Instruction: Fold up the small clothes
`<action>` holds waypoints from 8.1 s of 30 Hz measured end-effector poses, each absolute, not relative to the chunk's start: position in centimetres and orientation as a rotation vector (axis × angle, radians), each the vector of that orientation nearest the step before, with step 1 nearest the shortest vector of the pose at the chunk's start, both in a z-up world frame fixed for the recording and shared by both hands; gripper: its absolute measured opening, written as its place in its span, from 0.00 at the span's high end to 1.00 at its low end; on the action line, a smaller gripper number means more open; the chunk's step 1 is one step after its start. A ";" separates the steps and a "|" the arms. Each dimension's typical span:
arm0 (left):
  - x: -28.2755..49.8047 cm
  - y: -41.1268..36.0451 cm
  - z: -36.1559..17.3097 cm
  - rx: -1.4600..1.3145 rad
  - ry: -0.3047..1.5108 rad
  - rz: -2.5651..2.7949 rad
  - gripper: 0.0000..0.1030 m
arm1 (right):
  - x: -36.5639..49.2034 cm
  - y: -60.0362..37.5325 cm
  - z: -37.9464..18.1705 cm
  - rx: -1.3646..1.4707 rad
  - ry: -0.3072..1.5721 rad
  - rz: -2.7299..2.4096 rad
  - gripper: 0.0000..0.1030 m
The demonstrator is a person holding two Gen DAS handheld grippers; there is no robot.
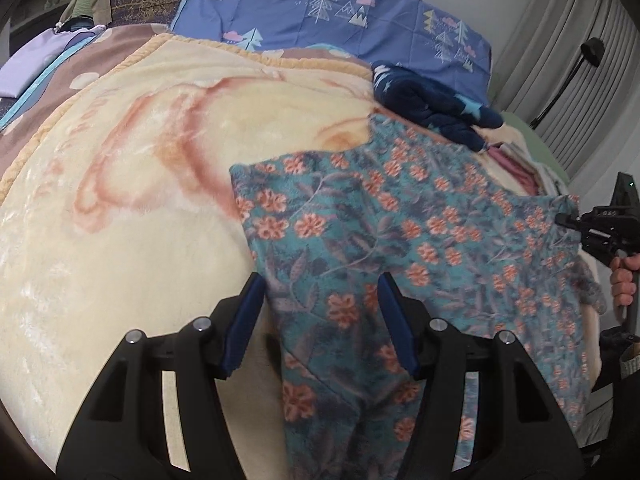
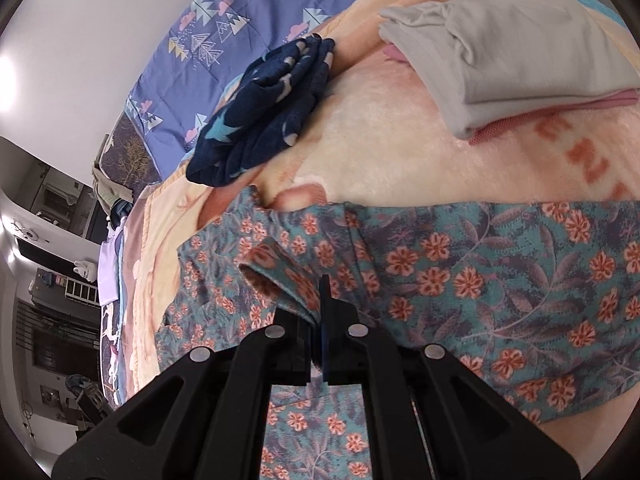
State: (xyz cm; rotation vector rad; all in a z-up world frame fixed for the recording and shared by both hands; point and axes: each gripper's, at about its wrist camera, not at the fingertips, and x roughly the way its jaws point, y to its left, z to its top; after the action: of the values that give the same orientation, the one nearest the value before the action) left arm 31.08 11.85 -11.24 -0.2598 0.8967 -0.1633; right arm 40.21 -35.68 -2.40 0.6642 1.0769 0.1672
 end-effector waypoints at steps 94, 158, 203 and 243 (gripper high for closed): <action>29.8 9.5 -12.0 -0.123 0.818 -0.097 0.31 | 13.5 -69.1 -7.1 1.189 0.325 -0.536 0.94; 31.7 -15.9 -11.3 -0.620 1.076 -0.802 0.97 | 16.5 -29.9 -4.7 0.082 0.647 0.230 0.64; 30.6 -13.9 -6.0 -0.460 0.931 -0.892 0.97 | 14.6 -28.9 -0.2 -0.371 0.577 0.465 0.49; 36.8 -5.2 9.6 -0.240 0.754 -0.715 0.97 | 27.1 -26.0 11.2 0.302 0.572 0.695 0.95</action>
State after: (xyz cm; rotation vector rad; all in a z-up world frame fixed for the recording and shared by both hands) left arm 36.75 -5.21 9.56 -0.2397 0.7536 -0.7153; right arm 27.10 -25.95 11.24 0.3023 0.5719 0.6952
